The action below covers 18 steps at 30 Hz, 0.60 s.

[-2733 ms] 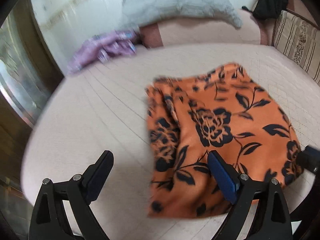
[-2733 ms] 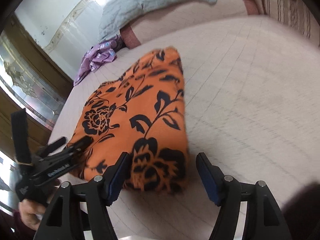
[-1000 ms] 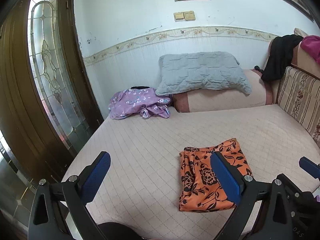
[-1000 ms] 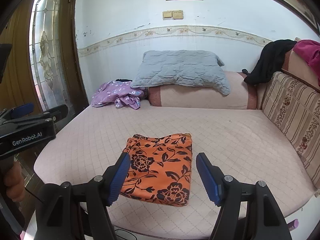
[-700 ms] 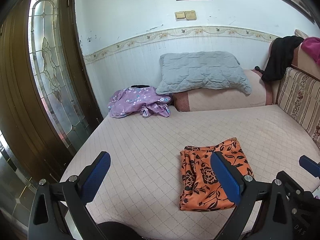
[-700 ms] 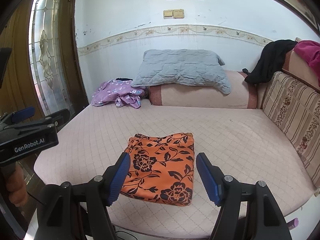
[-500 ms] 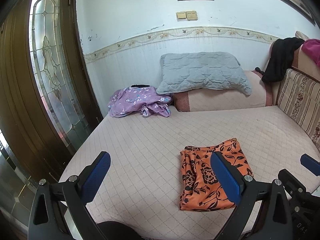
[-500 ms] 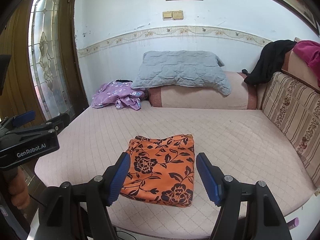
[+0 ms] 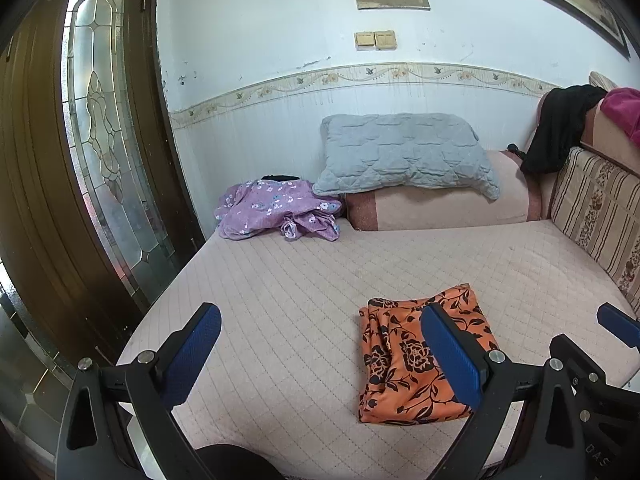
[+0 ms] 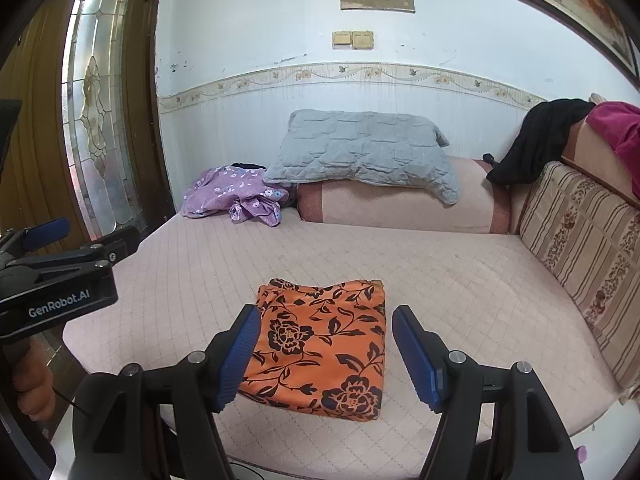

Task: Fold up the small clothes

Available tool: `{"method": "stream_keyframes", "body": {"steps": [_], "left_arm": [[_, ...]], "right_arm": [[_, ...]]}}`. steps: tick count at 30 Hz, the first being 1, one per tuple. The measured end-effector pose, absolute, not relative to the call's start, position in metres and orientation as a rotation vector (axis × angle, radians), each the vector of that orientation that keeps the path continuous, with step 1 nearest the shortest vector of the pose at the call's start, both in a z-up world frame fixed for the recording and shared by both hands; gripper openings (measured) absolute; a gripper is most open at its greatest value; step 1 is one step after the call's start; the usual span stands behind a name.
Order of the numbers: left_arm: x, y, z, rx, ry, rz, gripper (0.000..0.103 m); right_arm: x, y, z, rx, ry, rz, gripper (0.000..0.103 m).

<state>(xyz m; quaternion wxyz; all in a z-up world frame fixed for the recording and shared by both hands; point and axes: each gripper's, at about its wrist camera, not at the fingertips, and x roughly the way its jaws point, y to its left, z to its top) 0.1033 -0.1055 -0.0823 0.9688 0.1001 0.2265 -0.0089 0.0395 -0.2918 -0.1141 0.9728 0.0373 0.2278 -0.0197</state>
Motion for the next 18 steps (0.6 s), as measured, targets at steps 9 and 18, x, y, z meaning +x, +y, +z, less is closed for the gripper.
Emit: {"method": "stream_keyframes", "body": {"steps": [9, 18], "left_arm": [[0.096, -0.101, -0.073, 0.196, 0.431, -0.025, 0.100], [0.089, -0.101, -0.063, 0.187, 0.407, -0.035, 0.100]], "right_arm": [[0.033, -0.289, -0.104, 0.053, 0.436, -0.069, 0.072], [0.023, -0.288, -0.094, 0.027, 0.411, -0.097, 0.072]]}}
